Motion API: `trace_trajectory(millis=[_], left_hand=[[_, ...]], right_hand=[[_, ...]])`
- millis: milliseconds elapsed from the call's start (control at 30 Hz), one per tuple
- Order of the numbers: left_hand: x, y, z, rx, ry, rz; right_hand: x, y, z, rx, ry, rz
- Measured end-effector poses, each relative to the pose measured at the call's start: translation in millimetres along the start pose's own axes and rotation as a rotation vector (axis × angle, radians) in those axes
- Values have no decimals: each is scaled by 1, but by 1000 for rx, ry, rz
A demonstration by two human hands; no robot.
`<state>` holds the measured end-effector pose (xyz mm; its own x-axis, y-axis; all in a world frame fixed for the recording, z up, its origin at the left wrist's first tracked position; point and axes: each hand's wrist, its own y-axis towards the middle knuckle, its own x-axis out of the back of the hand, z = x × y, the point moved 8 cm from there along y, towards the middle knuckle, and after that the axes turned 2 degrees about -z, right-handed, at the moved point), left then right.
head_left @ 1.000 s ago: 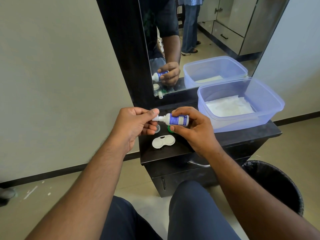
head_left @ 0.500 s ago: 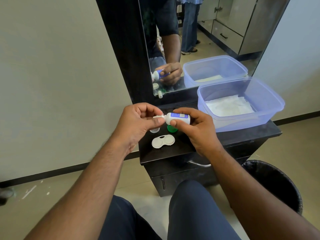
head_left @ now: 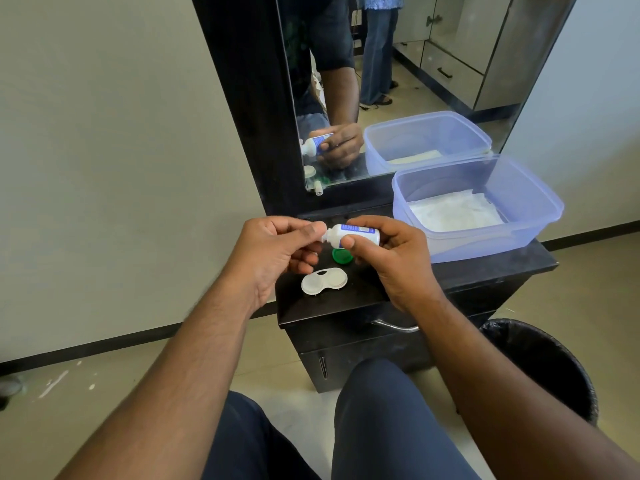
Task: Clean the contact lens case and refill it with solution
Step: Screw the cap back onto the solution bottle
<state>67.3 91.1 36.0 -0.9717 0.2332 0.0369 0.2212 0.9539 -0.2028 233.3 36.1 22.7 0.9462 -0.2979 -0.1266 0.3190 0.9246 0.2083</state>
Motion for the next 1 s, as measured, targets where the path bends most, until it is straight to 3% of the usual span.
trace_trajectory(millis=[233, 400, 567, 700, 1000], left_hand=[[-3, -7, -20, -322, 209, -5], [-4, -10, -22, -452, 246, -25], [-4, -7, -20, -324, 201, 57], [-1, -4, -16, -137, -7, 135], [1, -2, -4, -91, -19, -43]], right_hand=[[3, 1, -4, -26, -18, -10], [2, 0, -2, -38, -26, 0], [-1, 0, -2, -44, -52, 24], [-2, 0, -2, -47, 4, 21], [-2, 1, -5, 5, -31, 29]])
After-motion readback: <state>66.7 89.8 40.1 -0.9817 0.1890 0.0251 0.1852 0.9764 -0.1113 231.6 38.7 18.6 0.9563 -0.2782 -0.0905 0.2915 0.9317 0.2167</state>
